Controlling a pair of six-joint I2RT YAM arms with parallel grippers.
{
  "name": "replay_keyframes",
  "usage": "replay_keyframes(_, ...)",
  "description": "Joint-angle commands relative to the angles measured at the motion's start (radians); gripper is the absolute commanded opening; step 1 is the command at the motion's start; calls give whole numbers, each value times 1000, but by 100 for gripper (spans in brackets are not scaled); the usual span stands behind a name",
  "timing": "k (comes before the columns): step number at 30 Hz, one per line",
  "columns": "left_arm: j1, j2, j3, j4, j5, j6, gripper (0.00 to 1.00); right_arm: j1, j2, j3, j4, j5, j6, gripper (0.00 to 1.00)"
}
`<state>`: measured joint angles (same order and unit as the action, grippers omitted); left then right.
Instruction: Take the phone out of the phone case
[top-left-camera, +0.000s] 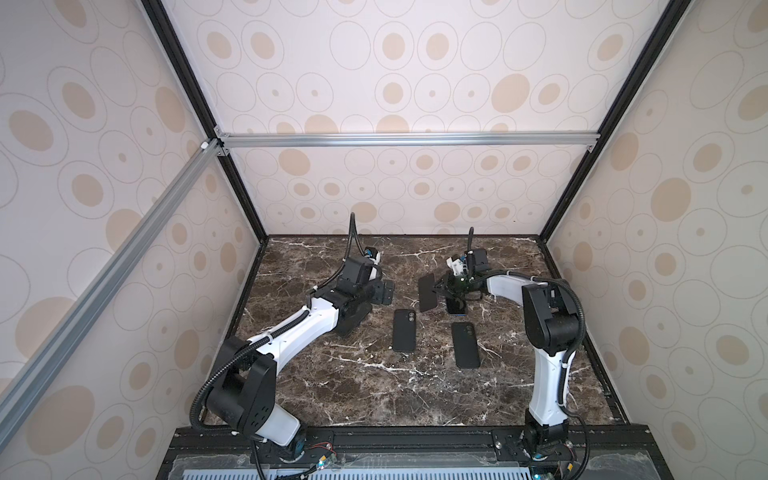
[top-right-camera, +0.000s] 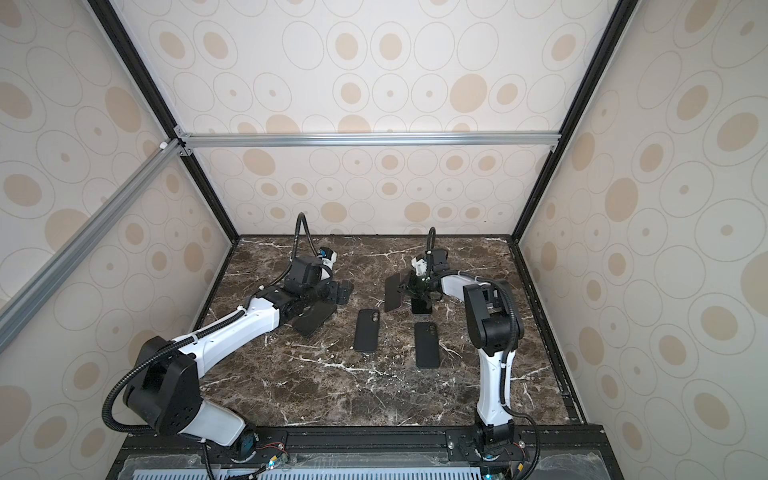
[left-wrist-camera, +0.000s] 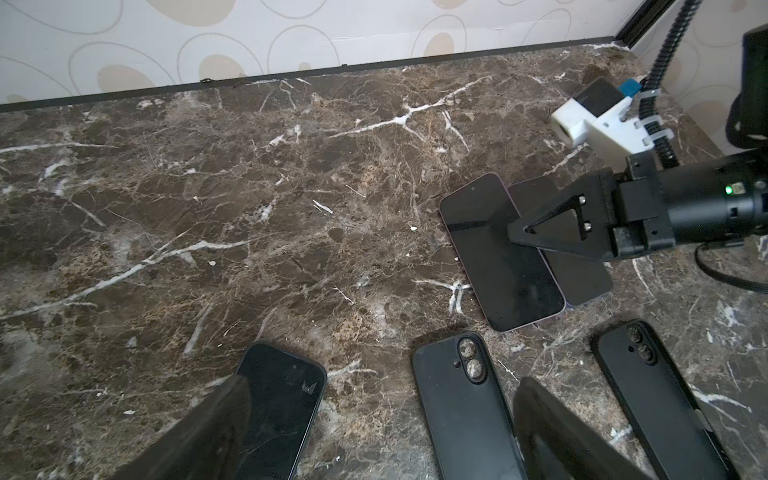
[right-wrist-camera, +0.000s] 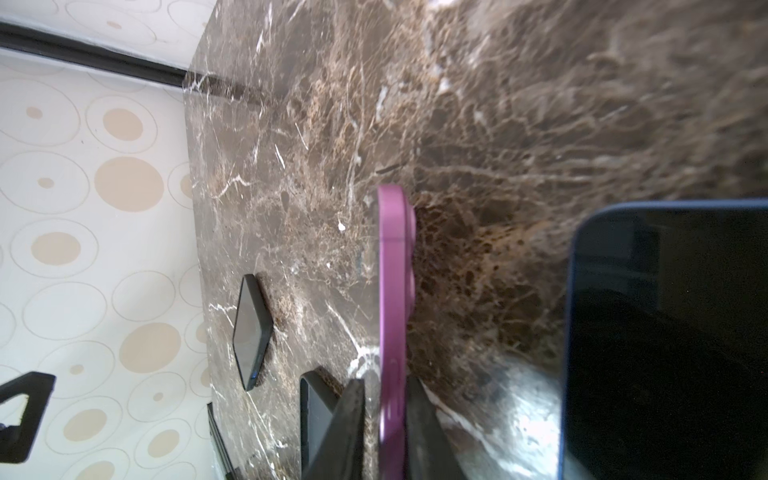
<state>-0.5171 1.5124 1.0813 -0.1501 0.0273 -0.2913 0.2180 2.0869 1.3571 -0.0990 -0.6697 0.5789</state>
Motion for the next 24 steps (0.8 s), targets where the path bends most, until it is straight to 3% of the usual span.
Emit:
replay_keyframes(1,-1,-4,16,-7,16,4,99,-6,8,-8,8,-21,-15,22)
replay_keyframes(24,-1,9,-17,27,86,-21,99,-15,16,-66,53,-132,-26,9)
